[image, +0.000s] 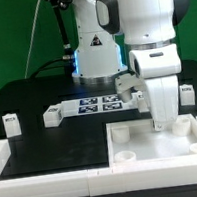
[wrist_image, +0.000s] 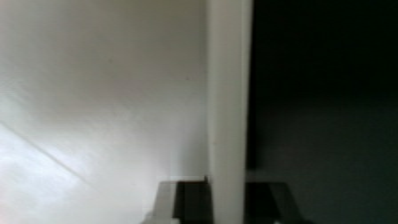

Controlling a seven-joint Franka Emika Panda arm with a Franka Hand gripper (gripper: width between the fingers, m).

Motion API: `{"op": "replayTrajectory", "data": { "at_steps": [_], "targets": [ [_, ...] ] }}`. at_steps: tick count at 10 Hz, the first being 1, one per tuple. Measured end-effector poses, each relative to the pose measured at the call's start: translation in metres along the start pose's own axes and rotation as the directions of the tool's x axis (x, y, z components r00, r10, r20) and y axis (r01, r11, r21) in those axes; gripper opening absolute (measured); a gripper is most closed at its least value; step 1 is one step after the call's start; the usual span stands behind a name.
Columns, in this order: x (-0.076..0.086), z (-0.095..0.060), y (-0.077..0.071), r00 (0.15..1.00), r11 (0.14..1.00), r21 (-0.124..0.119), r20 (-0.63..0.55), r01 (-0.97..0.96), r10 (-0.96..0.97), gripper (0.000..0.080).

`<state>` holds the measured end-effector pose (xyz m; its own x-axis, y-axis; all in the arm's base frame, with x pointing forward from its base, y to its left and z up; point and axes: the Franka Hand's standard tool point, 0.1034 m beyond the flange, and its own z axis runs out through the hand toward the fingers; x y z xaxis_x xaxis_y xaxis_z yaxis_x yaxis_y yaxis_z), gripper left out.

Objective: Assemble one leg

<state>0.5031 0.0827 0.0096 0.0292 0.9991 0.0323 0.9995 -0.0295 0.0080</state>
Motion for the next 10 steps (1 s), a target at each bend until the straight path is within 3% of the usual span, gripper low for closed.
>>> {"op": "replayTrajectory", "data": {
  "at_steps": [1,2,3,6,10],
  "targets": [
    [0.0000,0.0000,0.0000,1.000,1.000,0.000,0.000,0.001,-0.001,0.0061],
    [-0.0003,0.0002,-0.0001,1.000,1.000,0.000,0.000,0.000,0.000,0.0135],
    [-0.0006,0.0002,-0.0001,1.000,1.000,0.000,0.000,0.000,0.000,0.0135],
    [-0.0011,0.0004,-0.0001,1.000,1.000,0.000,0.000,-0.001,0.001,0.0587],
    [-0.0015,0.0004,-0.0001,1.000,1.000,0.000,0.000,-0.002,0.002,0.0644]
  ]
}}
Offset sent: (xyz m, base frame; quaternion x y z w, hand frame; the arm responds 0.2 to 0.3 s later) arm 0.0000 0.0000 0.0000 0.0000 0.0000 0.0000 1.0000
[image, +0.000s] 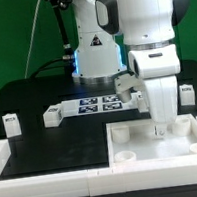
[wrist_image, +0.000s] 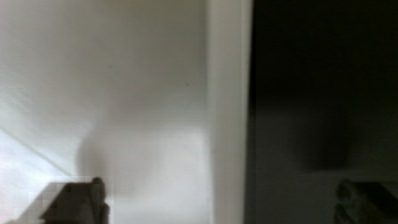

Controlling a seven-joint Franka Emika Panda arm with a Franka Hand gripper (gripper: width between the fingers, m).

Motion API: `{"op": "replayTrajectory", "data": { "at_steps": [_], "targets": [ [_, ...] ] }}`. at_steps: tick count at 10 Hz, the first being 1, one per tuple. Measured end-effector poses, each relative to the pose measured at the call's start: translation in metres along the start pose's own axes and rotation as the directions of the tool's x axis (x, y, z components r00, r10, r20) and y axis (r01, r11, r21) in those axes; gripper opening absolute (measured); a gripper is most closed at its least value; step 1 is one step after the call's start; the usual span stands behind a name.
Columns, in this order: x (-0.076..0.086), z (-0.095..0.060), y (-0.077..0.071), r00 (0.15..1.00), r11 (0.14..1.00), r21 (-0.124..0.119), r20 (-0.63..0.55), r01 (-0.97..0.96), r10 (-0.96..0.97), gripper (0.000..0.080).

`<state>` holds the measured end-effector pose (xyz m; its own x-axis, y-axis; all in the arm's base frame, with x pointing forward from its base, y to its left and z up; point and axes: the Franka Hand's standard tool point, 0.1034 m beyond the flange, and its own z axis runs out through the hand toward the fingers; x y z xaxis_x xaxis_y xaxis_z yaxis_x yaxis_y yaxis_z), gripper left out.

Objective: Assemble one leg

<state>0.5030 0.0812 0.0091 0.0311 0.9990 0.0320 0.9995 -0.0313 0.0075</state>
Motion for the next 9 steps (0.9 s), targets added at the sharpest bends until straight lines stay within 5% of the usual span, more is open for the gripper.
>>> {"op": "replayTrajectory", "data": {
  "at_steps": [4,9],
  "targets": [
    [0.003,-0.006,-0.003,1.000,1.000,-0.005,0.002,-0.018,0.018,0.0649],
    [0.018,-0.052,-0.034,0.991,0.990,-0.042,0.015,-0.132,0.133,0.0649]
  ]
}}
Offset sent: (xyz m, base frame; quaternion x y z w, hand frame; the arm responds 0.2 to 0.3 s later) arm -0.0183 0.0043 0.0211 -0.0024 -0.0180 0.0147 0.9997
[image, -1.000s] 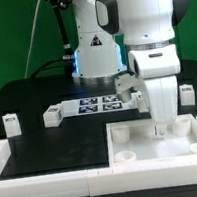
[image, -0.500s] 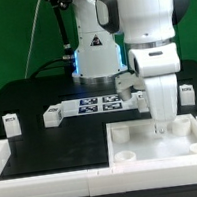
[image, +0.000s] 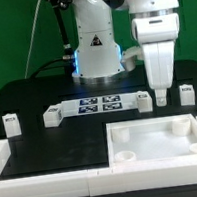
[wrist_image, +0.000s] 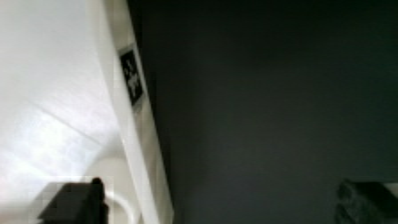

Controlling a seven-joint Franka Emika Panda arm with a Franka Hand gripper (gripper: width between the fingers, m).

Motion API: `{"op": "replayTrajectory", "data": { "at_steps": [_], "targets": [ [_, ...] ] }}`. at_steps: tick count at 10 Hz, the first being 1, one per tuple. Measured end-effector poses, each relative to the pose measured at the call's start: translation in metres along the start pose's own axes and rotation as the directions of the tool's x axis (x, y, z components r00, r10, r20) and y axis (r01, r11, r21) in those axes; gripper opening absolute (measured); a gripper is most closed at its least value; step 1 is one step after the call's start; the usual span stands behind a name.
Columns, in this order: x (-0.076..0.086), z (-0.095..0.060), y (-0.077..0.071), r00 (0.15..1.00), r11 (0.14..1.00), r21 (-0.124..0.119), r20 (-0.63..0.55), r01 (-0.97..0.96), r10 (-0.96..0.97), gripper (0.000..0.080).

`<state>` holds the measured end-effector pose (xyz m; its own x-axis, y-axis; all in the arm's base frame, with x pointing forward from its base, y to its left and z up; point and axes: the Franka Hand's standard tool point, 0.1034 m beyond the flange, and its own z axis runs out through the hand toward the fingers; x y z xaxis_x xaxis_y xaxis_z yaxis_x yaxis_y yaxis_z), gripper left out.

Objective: Assemble one leg

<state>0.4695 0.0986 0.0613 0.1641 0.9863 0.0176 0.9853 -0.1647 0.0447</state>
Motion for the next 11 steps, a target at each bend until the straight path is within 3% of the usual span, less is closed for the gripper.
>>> {"op": "replayTrajectory", "data": {
  "at_steps": [4,7,10,11],
  "targets": [
    [-0.001,0.000,0.000,0.999,0.999,0.002,0.000,-0.055,0.055,0.0649],
    [0.000,0.000,-0.001,0.943,0.943,0.004,-0.005,-0.333,0.333,0.0649],
    [0.007,0.000,-0.029,0.637,0.637,0.031,-0.011,-0.770,0.770,0.0649],
    [0.012,-0.001,-0.033,0.476,0.476,0.045,-0.005,-0.878,0.879,0.0649]
  ]
}}
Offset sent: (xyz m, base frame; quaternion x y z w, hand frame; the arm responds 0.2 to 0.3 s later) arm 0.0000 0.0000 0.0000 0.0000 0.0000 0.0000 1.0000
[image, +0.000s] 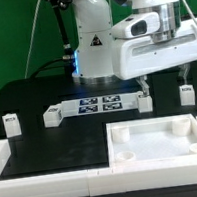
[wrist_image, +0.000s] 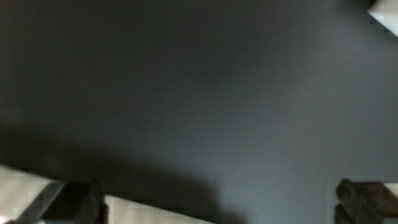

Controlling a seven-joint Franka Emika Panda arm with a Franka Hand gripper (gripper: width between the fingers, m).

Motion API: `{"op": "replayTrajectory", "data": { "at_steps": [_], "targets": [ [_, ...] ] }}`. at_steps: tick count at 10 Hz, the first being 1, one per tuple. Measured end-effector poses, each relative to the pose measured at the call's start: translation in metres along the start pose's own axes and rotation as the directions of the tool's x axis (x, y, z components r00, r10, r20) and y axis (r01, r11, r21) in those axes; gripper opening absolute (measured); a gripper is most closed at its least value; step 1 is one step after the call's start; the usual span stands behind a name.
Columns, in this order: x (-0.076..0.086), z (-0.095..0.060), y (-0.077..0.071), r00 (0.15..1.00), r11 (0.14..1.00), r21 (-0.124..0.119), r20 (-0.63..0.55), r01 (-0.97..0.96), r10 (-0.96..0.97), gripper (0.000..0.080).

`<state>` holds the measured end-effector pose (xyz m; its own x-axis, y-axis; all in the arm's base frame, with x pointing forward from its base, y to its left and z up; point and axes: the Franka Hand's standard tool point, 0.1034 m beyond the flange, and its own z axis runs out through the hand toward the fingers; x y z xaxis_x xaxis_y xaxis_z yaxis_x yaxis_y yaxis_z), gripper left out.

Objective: Assemble one leg

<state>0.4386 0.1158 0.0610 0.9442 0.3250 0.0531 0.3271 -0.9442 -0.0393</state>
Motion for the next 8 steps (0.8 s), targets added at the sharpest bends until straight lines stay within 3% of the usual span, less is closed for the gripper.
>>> {"op": "replayTrajectory", "data": {
  "at_steps": [2,4,7,8],
  "targets": [
    [-0.001,0.001,-0.013,0.975,0.975,0.010,0.005,-0.222,0.222,0.0649],
    [-0.002,0.002,-0.025,0.884,0.884,0.027,0.014,-0.468,0.467,0.0649],
    [-0.002,0.002,-0.028,0.744,0.743,0.037,0.030,-0.669,0.668,0.0649],
    [-0.002,0.002,-0.029,0.763,0.762,0.038,0.029,-0.646,0.646,0.0649]
  ]
}}
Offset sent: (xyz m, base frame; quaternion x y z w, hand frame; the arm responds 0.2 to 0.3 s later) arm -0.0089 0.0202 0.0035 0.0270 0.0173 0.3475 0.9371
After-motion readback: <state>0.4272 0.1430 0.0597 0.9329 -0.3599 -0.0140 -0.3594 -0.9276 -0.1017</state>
